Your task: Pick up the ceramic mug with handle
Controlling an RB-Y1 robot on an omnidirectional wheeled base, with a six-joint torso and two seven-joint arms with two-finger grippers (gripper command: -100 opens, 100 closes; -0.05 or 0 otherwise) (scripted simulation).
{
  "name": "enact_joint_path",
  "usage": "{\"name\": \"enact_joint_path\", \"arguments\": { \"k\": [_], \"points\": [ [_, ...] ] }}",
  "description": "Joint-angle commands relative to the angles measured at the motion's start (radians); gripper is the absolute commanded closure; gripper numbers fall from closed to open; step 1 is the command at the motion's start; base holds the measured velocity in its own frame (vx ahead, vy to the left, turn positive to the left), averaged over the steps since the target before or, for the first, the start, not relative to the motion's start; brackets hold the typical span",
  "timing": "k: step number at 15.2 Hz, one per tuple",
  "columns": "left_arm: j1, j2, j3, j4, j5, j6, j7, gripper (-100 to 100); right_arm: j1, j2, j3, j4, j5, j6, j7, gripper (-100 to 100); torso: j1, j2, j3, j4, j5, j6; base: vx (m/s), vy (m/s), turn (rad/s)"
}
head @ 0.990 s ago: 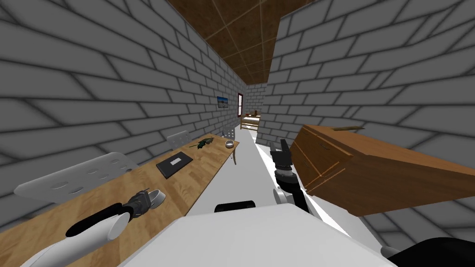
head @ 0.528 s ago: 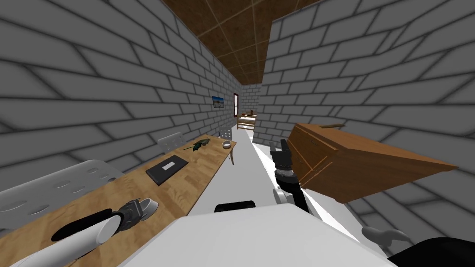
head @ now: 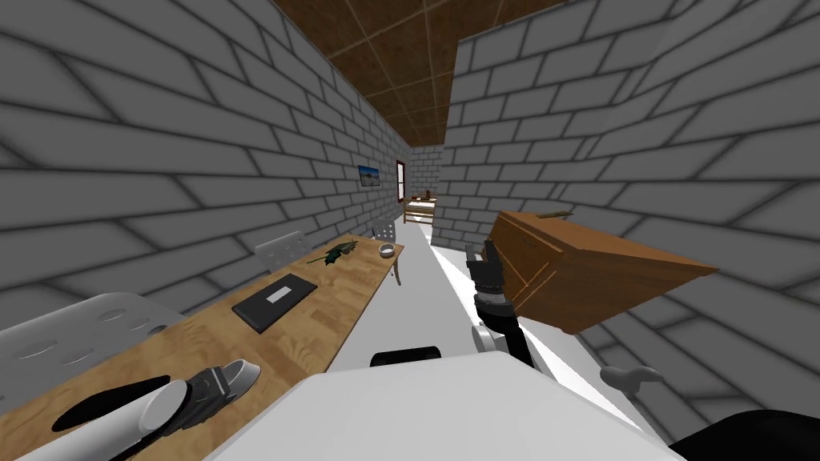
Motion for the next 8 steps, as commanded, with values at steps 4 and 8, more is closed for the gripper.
{"name": "enact_joint_path", "arguments": {
  "k": [4,8],
  "points": [
    [0.003,0.011,0.03,0.036,0.032,0.098,0.025,-100,0.0,0.0,0.0,0.0,0.0,0.0,0.0,0,0.0,0.0,0.0,0.0,0.0,0.0,0.005,0.025,-0.12],
    [0.002,0.022,0.061,0.076,0.064,0.19,0.052,-100,0.0,0.0,0.0,0.0,0.0,0.0,0.0,0,0.001,0.0,0.0,0.0,0.0,0.0,0.006,0.035,-0.171]
  ]
}}
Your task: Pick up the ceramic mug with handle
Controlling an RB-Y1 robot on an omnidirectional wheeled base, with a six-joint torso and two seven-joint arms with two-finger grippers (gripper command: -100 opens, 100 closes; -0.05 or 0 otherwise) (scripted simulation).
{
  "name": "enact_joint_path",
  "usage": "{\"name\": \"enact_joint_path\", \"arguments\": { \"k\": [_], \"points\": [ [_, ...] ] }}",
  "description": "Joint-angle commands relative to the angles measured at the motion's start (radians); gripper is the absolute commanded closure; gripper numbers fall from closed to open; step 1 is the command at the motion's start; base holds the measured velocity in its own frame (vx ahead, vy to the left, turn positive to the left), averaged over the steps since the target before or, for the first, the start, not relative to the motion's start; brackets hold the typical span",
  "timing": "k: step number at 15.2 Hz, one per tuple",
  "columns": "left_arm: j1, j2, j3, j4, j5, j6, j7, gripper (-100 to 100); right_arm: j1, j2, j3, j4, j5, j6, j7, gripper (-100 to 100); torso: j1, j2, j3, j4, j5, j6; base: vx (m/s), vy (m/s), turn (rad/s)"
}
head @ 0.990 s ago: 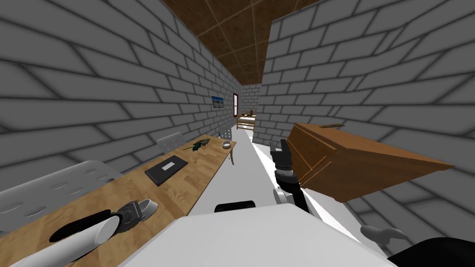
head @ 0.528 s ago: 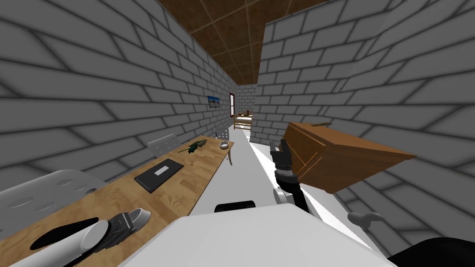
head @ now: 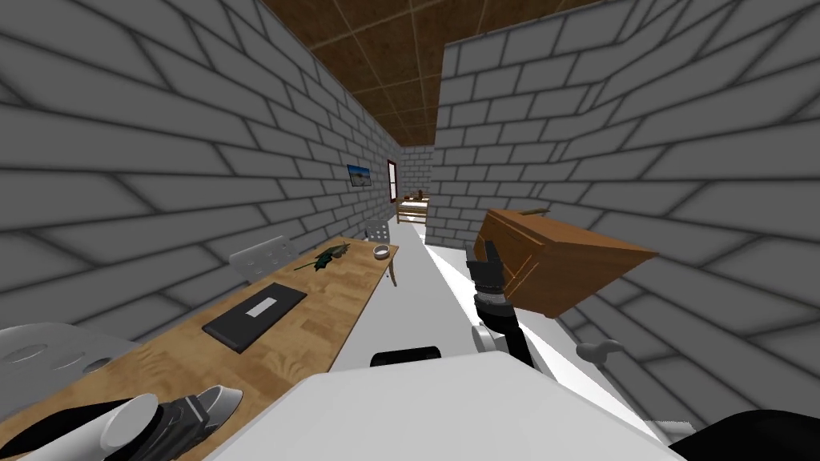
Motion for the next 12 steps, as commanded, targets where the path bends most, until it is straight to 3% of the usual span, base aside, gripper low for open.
{"name": "enact_joint_path", "arguments": {
  "k": [1,12],
  "points": [
    [-0.006,0.009,0.018,0.033,0.02,0.05,0.016,-100,0.0,0.0,0.0,0.0,0.0,0.0,0.0,0,0.0,0.0,0.0,0.0,0.0,0.0,0.003,0.034,-0.115],
    [-0.008,0.03,0.076,0.106,0.078,0.238,0.064,-100,0.0,0.0,0.0,0.0,0.0,0.0,0.0,0,-0.001,0.0,0.0,0.0,0.0,0.0,0.003,0.031,-0.113]
  ]
}}
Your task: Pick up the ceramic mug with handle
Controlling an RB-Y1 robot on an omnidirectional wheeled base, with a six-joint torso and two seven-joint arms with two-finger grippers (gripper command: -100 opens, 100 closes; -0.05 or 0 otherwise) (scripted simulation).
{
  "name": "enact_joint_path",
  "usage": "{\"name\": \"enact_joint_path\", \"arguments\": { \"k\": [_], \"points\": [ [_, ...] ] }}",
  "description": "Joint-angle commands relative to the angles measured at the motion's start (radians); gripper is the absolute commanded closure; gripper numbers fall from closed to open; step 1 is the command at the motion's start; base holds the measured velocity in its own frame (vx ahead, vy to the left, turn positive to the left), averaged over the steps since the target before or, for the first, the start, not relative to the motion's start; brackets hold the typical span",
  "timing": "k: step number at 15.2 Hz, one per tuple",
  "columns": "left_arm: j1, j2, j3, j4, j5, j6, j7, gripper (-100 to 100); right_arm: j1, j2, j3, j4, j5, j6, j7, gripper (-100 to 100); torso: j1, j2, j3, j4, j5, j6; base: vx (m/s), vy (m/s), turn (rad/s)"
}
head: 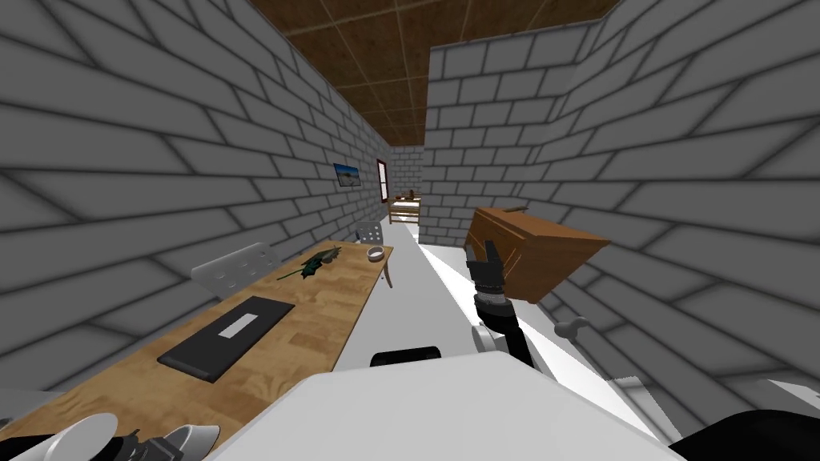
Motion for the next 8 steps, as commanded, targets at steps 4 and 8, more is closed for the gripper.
{"name": "enact_joint_path", "arguments": {
  "k": [4,8],
  "points": [
    [-0.02,-0.008,-0.006,0.047,-0.011,-0.015,0.001,-100,0.0,0.0,0.0,0.0,0.0,0.0,0.0,0,-0.001,0.001,0.0,0.0,0.0,0.0,-0.009,0.022,-0.054],
    [-0.029,-0.013,-0.012,0.064,-0.018,-0.029,0.0,100,0.0,0.0,0.0,0.0,0.0,0.0,0.0,0,-0.002,0.003,0.002,0.001,0.0,0.0,-0.032,0.011,-0.03]
  ]
}}
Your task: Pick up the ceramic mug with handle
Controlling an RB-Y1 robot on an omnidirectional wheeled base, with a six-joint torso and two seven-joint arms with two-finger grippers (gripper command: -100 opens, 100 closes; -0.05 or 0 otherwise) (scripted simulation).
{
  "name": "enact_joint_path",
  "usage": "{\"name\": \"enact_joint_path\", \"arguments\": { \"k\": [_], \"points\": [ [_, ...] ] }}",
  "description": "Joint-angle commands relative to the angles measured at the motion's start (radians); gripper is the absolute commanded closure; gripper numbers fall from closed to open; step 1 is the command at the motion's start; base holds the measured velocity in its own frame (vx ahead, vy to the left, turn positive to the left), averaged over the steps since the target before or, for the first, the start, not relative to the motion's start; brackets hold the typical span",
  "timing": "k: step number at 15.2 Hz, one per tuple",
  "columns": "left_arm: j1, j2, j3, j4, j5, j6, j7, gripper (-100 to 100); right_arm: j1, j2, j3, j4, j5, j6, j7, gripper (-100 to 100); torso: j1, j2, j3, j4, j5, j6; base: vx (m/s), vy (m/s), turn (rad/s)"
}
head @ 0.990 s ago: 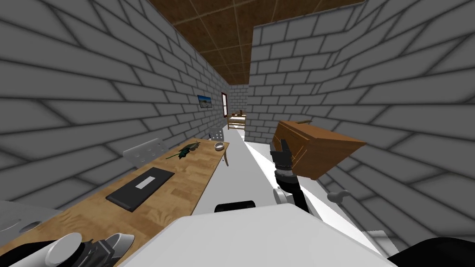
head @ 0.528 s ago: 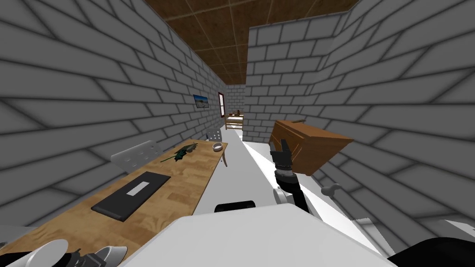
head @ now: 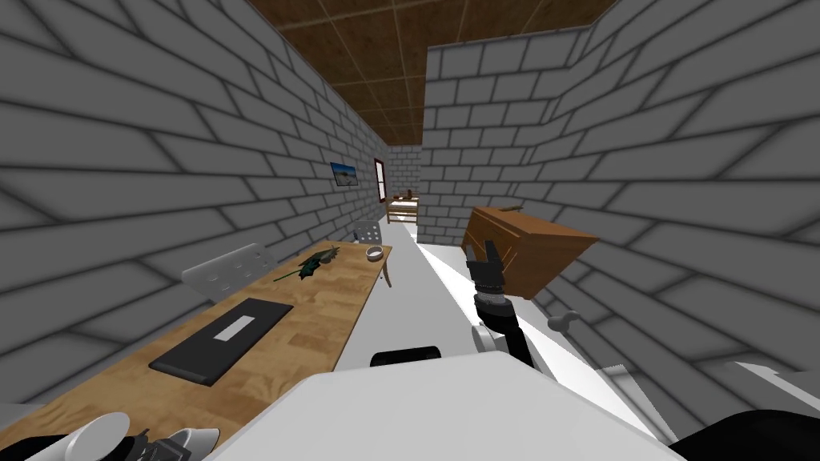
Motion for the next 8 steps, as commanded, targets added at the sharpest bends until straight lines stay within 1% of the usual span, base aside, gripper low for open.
{"name": "enact_joint_path", "arguments": {
  "k": [1,4,5,7,8],
  "points": [
    [0.0,0.0,0.0,0.0,0.0,0.0,0.0,100,0.0,0.0,0.0,0.0,0.0,0.0,0.0,0,0.0,0.0,0.0,0.0,0.0,0.0,0.0,0.0,0.0],
    [0.0,0.0,0.001,0.0,0.001,0.0,0.001,100,0.0,0.0,0.0,0.0,0.0,0.0,0.0,0,0.0,-0.001,-0.001,-0.001,0.0,0.001,0.0,0.0,0.0],
    [0.017,0.01,0.011,-0.032,0.014,0.027,0.001,100,0.0,0.0,0.0,0.0,0.0,0.0,0.0,0,0.0,-0.002,-0.001,-0.001,0.0,0.001,0.019,-0.008,0.053],
    [0.029,0.016,0.018,-0.055,0.025,0.046,0.002,100,0.0,0.0,0.0,0.0,0.0,0.0,0.0,0,-0.002,-0.003,-0.002,-0.001,-0.001,0.0,0.047,-0.017,0.075],
    [0.024,0.011,0.015,-0.043,0.019,0.033,0.002,100,0.0,0.0,0.0,0.0,0.0,0.0,0.0,0,-0.002,-0.004,-0.003,-0.001,-0.002,0.0,0.028,-0.01,0.03]
  ]
}}
